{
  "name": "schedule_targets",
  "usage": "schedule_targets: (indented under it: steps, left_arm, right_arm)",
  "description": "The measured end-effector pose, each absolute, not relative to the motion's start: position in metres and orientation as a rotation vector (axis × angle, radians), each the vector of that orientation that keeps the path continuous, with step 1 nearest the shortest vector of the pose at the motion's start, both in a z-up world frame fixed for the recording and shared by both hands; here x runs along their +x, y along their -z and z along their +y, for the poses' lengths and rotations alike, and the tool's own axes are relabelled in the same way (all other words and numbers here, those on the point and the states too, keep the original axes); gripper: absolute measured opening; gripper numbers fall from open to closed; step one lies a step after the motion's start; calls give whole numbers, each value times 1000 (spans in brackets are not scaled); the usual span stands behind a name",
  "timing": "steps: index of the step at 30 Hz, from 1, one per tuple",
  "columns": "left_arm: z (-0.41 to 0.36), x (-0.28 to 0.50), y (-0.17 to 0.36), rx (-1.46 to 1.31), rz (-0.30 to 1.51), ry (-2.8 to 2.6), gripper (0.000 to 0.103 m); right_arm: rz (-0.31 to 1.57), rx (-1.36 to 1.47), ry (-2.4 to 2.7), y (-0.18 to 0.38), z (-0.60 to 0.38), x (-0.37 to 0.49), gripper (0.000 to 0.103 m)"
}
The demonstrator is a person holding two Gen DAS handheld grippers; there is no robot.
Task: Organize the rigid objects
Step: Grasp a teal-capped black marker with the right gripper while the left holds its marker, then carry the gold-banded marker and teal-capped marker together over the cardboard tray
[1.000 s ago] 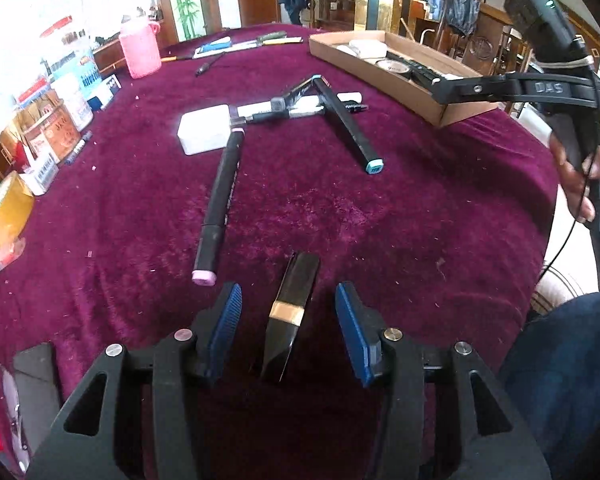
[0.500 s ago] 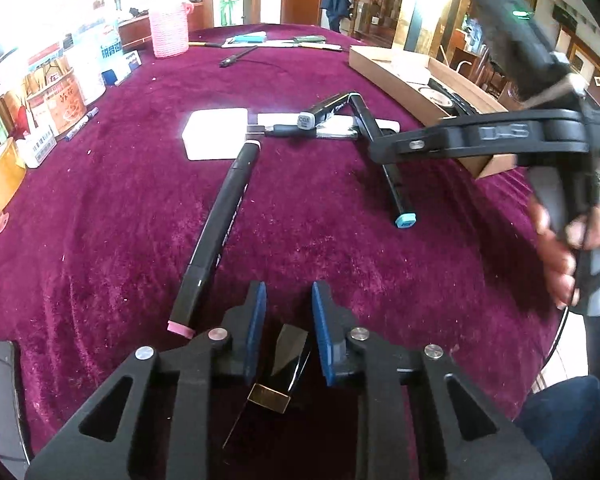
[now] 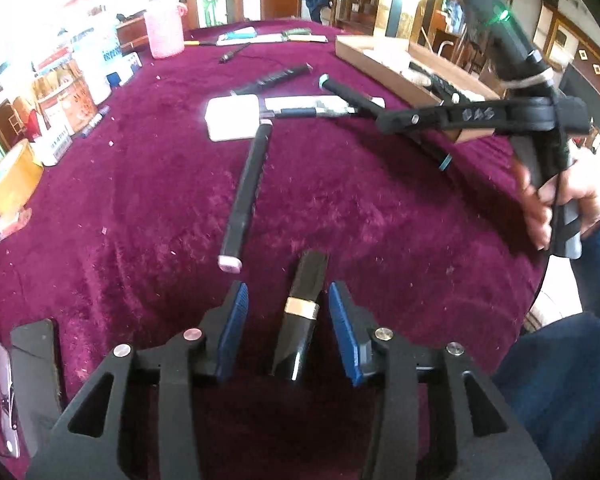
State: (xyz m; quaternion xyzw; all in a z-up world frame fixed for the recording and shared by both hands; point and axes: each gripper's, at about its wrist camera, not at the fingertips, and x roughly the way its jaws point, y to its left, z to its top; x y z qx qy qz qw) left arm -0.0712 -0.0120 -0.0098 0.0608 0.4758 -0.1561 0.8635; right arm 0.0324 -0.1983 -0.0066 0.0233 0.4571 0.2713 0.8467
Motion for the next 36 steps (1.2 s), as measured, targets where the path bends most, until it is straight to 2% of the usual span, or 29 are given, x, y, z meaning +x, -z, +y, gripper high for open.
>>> schedule_targets:
  steps: [4,7,17,26,36]
  left_arm:
    - [-24,-71,20,186,1006,309,39]
    - [-24,-66,18,164,1005,293,15]
    - [-27,-50,-6,62,942,297,15]
    - [-40,-10,-25,-155,898,297,15]
    - [-103,19,-42,-110,870,330,15]
  right_arm:
    - [956,43,-581,5,-197,25,14]
    - [960,67,-594,6,-200,22,14]
    - [936,128,-599,2,-217,19,14]
    - [901,186,-591,-5,-239,16,14]
    - [845,275,-532,-13,-290,18,14]
